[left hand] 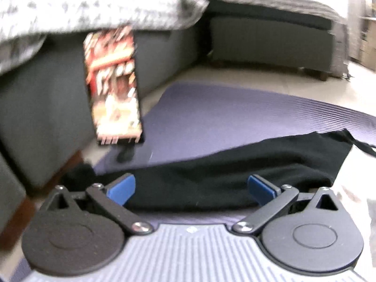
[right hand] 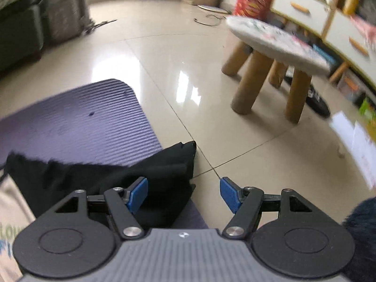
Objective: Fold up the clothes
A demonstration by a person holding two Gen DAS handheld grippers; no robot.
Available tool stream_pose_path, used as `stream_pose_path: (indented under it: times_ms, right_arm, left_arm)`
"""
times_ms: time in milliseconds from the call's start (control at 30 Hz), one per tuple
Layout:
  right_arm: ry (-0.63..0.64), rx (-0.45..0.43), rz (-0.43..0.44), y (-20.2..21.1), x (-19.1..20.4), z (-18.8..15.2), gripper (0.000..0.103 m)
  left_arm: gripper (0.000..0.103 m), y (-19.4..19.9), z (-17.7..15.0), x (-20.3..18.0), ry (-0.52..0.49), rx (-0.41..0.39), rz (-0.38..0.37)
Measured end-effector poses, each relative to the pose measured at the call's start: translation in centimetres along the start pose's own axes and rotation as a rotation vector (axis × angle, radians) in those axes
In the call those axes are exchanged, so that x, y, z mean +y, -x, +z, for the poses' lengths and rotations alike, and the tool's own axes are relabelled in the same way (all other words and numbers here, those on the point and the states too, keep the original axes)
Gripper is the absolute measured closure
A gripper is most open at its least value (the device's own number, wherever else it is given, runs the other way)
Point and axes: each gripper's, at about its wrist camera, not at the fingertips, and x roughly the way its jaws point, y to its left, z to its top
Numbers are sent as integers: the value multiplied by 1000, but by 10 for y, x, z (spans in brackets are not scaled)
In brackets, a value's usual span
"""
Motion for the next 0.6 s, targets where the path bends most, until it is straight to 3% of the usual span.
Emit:
stream_pose_path:
  times_ms: [100, 233, 333, 400, 500, 600]
  right_arm:
    - [-36, -43, 16, -5, 7, -1, 35]
    - [99, -66, 9, -8, 41, -9, 47]
    - [194, -32, 21, -20, 65, -18, 47]
    - [252, 39, -6, -31, 75, -24, 49]
    - [282, 81, -5, -32, 69, -29, 94]
    - [211, 81, -24, -13, 44, -31, 96]
  left_arm:
    - [0, 7, -6, -14, -79, -60, -19]
    - [0, 10, -14, -38, -206, -89, -58]
    - [0, 11, -17, -46, -254, -66, -93]
    - [0, 10, -17, -48, -253, -56, -105]
    - [0, 10, -19, -49, -257, -43, -106]
    - [0, 9, -18, -45, -242, -14, -90]
